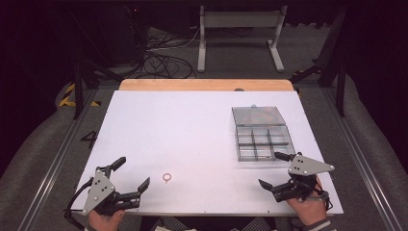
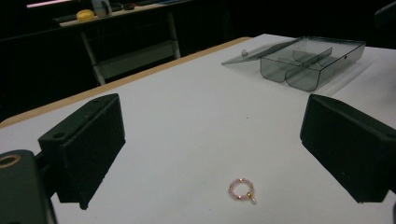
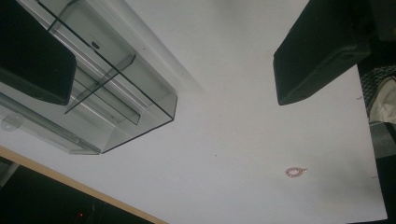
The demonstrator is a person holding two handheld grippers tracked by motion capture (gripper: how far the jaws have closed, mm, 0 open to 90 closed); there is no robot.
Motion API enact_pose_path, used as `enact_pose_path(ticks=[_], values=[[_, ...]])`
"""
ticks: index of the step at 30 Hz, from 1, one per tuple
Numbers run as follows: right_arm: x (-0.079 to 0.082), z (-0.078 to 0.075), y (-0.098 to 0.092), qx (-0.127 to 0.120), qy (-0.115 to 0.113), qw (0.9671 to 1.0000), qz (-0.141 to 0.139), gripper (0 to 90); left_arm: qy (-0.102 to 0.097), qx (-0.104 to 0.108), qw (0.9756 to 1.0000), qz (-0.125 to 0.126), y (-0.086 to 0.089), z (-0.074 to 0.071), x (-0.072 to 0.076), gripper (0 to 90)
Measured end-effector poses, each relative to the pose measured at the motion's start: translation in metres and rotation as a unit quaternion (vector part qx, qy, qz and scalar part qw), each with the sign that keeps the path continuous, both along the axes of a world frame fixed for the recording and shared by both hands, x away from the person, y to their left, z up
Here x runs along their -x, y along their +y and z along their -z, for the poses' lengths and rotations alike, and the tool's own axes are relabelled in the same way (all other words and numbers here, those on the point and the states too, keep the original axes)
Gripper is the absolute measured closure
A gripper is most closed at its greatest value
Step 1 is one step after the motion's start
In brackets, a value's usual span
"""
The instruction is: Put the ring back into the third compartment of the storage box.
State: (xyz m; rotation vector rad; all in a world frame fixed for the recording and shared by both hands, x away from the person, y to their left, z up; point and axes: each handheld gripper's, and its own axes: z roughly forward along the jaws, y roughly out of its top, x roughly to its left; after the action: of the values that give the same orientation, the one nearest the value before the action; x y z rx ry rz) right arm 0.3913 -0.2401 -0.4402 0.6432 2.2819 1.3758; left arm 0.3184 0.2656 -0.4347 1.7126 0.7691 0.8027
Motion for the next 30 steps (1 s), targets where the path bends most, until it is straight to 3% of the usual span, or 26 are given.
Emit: enact_pose_path(ticks=[30], values=[[-0.0006,-0.0081,0.0093,0.008,0.008,0.9999,-0.008,1.4,-0.003,0.002,1.0,-0.003,0.0009,-0.0005,0.0005,7.0]])
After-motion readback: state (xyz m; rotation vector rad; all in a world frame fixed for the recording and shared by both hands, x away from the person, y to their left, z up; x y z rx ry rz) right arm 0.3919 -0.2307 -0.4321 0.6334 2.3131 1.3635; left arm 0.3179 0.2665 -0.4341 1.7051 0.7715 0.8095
